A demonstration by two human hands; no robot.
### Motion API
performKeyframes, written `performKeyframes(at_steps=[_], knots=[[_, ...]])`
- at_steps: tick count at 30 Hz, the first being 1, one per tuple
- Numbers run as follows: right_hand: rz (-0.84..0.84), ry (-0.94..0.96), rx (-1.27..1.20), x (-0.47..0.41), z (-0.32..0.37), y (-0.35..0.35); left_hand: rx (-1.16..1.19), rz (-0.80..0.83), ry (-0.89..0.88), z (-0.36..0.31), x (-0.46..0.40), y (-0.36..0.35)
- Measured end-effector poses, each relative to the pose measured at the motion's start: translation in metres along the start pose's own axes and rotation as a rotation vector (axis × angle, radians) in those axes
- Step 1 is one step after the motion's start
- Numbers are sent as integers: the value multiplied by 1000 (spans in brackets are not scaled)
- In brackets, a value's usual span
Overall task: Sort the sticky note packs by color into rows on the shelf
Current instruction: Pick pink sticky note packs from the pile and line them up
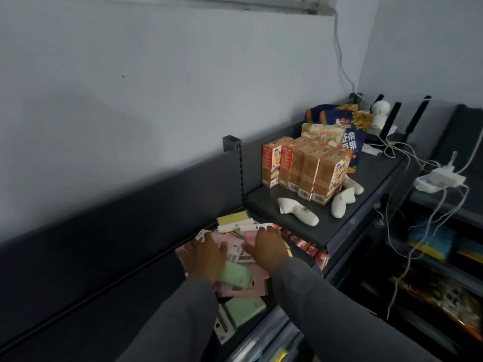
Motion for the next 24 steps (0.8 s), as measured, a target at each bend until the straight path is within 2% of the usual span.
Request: performKeyframes(at_steps=[2,9,15,18,21,22,24], knots=[[37,-11,21,-8,1,-8,-48,-8,8,2,-7,-2],[-15,87,113,-14,20,4,-54,-53,54,3,-21,9],[-164,185,-99,-9,35,49,229,-198,27,9,-32,32],[-241,130,-339,-17,30,70,447,-361,-134,-2,-27,66],[-296,142,-550,-20,27,83,475,-550,-299,-18,-14,103],[-308,170,-592,-19,27,86,554,-550,-297,-18,-13,106],[-359,251,-642,-13,32,92,866,-437,-225,-9,-16,98]])
Point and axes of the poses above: each hand's wrist, its own x-axis away from the middle knuckle, its own y-axis out of the back of the hand, z = x × y, the point moved 10 cm from there along -x, towards the middle knuckle, and after that the axes turned 6 degrees about -y, right-handed, at the moved point
